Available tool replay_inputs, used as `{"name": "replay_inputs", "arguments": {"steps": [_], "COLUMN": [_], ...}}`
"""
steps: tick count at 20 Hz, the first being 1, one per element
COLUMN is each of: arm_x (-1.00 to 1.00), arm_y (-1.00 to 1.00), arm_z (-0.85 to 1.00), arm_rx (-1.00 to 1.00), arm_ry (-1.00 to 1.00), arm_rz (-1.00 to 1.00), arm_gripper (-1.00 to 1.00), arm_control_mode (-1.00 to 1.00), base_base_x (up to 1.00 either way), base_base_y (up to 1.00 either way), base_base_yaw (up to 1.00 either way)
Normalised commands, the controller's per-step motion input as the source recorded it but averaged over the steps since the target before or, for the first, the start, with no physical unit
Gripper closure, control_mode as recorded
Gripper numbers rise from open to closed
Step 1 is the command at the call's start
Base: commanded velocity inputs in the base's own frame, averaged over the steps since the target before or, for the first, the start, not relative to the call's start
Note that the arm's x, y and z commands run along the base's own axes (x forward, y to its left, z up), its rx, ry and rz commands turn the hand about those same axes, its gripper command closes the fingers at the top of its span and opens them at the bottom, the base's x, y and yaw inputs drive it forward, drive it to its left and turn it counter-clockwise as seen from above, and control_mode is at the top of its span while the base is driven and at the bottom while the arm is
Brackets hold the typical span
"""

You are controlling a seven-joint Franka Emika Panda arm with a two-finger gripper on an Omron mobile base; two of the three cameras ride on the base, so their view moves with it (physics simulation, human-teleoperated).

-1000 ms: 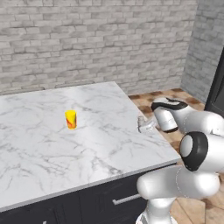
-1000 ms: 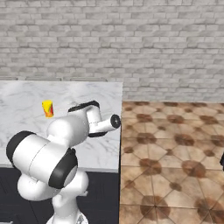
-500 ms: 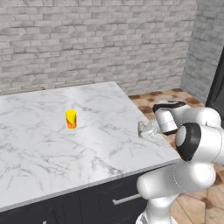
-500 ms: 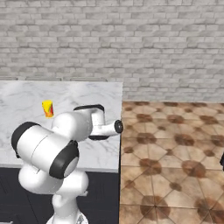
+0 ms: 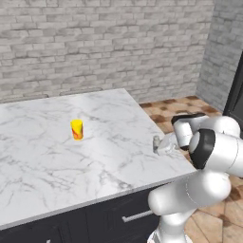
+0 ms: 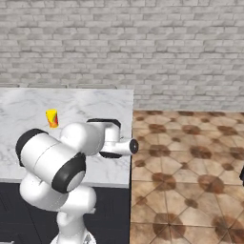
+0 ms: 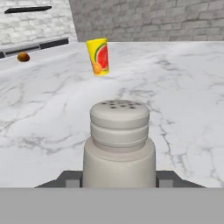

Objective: Move the shaker and mustard from the cabinet to the dining counter.

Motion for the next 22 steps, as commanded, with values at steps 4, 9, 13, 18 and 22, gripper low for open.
{"name": "replay_inputs", "arguments": {"steps": [4,9,13,18,22], "arm_x": [0.00,-0.02,-0.22,-0.33,-0.29], "arm_y": [0.00,-0.01,-0.15,-0.24,-0.14], "arm_z": [-0.02,0.00,0.06,0.46,0.85], "arm_rx": [0.00,0.00,0.01,0.06,0.10], "arm_ry": [0.00,0.00,-0.02,-0.08,-0.08], "arm_rz": [0.00,0.00,0.00,0.00,0.00], "arm_gripper": [-1.00,-1.00,-1.00,-1.00,-1.00], "arm_control_mode": [-1.00,-1.00,-1.00,-1.00,-1.00], "base_base_x": [0.00,0.00,0.00,0.00,0.00], "base_base_y": [0.00,0.00,0.00,0.00,0.00], "base_base_yaw": [0.00,0.00,0.00,0.00,0.00]}}
